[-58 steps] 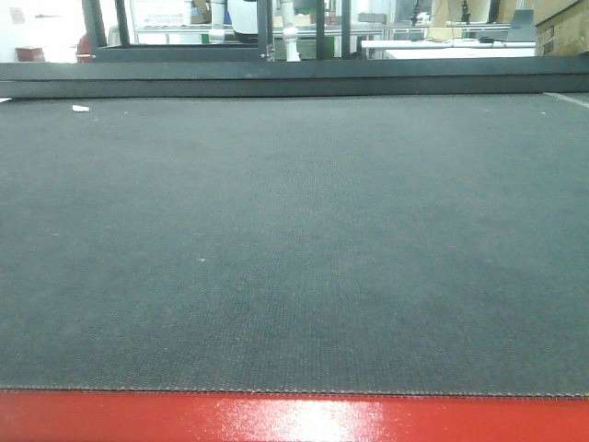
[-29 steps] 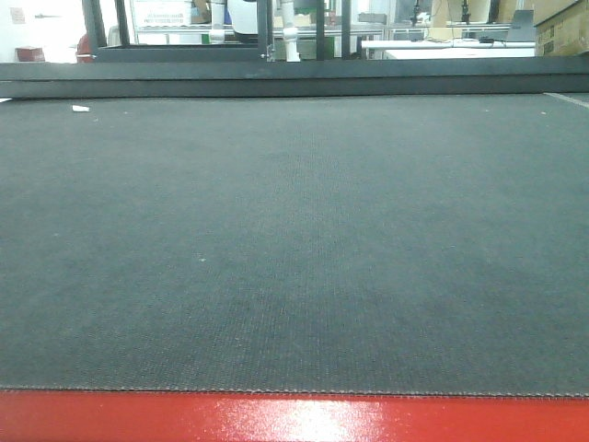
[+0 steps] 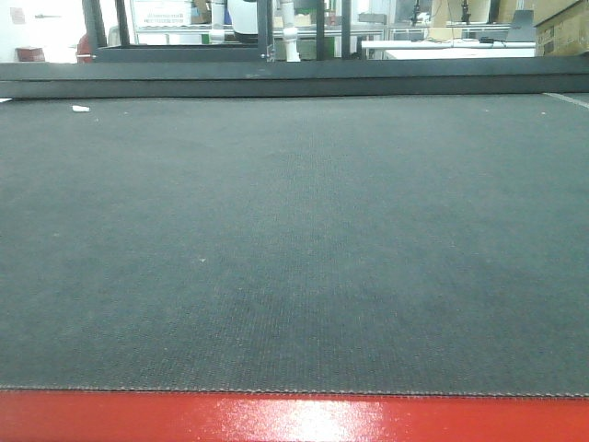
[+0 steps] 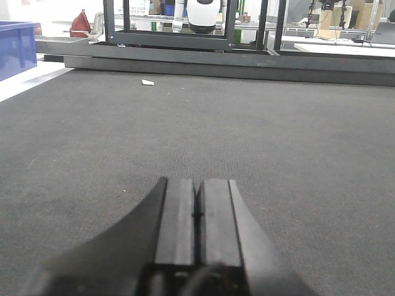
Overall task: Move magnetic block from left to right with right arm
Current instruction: 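Hold the red cube in the right gripper while driving away from the table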
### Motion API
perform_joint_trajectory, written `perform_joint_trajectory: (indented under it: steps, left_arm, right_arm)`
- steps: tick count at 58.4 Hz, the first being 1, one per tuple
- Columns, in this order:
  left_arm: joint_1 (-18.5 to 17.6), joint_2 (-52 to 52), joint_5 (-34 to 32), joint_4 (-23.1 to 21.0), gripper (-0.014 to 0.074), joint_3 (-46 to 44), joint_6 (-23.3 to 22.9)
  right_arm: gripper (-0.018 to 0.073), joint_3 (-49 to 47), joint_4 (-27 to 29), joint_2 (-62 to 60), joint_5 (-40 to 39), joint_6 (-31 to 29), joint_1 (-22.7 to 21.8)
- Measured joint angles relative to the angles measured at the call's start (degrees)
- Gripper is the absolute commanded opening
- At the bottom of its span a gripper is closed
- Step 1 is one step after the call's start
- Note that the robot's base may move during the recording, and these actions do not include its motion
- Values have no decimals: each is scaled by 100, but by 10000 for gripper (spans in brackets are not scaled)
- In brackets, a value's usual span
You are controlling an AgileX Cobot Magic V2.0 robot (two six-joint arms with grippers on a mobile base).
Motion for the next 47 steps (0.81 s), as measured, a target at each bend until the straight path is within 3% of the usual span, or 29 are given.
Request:
perform_joint_trajectory:
  steps: [47]
  left_arm:
    - [0,0,0,0,-126,0,0]
  right_arm:
    - [236,0,0,0,17,-8,0]
